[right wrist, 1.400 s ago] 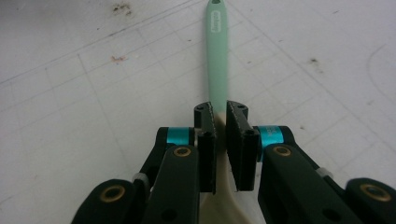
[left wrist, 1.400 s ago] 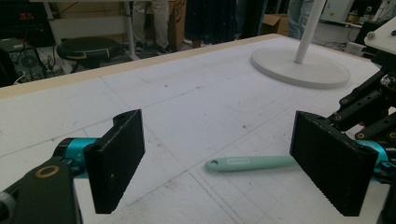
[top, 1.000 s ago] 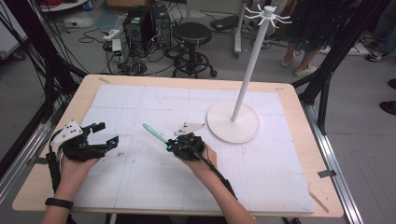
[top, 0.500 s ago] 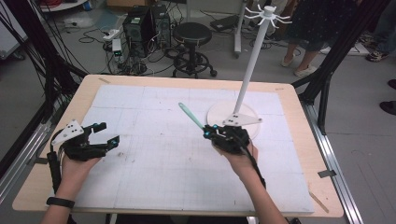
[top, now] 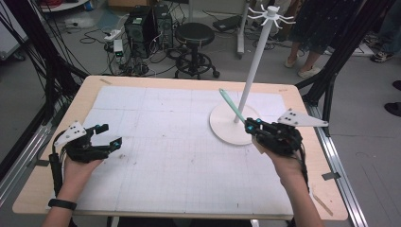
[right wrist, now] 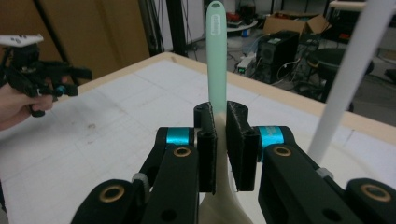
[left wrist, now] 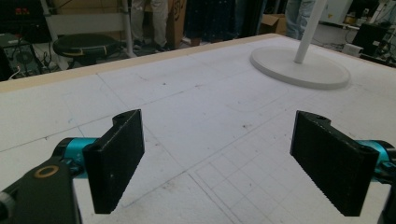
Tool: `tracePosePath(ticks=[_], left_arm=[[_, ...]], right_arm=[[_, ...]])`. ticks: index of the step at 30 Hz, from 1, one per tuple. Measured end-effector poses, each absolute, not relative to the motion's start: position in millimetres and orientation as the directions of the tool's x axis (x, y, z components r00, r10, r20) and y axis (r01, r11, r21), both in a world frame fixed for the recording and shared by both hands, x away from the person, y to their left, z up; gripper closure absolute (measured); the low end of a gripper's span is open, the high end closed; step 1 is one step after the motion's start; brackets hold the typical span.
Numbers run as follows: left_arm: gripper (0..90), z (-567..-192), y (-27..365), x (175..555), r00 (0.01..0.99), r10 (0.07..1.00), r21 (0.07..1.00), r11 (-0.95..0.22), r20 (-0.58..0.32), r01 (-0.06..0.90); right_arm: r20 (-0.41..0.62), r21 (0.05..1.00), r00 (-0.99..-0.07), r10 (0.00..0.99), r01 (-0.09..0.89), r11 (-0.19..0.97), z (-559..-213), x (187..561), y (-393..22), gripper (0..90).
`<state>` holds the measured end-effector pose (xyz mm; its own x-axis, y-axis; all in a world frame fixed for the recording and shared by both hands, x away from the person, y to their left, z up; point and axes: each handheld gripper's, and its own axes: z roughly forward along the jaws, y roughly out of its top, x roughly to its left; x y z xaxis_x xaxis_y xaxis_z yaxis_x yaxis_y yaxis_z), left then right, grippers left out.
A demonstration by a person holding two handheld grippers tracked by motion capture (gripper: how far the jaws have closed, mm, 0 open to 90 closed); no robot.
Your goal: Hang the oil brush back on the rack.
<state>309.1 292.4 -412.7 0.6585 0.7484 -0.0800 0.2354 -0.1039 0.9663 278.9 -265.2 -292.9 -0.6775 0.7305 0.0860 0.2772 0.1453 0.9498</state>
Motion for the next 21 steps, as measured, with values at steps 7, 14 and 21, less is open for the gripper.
tracePosePath(ticks=[7,14,21], left_arm=[[18.0,-413,292,309,0.664,0.743,0.966,-0.105,-0.08,0.234],[18.0,-413,291,310,0.663,0.744,0.966,-0.102,-0.083,0.236],[18.0,-413,292,310,0.662,0.745,0.966,-0.105,-0.081,0.237]], right_arm=[[0.066,0.962,-0.654,0.753,0.243,0.127,-265,269,-297,83.1],[0.06,0.974,-0.629,0.775,0.207,0.092,-236,262,-324,83.1],[0.045,0.984,-0.605,0.795,0.165,0.07,-210,255,-341,83.1]])
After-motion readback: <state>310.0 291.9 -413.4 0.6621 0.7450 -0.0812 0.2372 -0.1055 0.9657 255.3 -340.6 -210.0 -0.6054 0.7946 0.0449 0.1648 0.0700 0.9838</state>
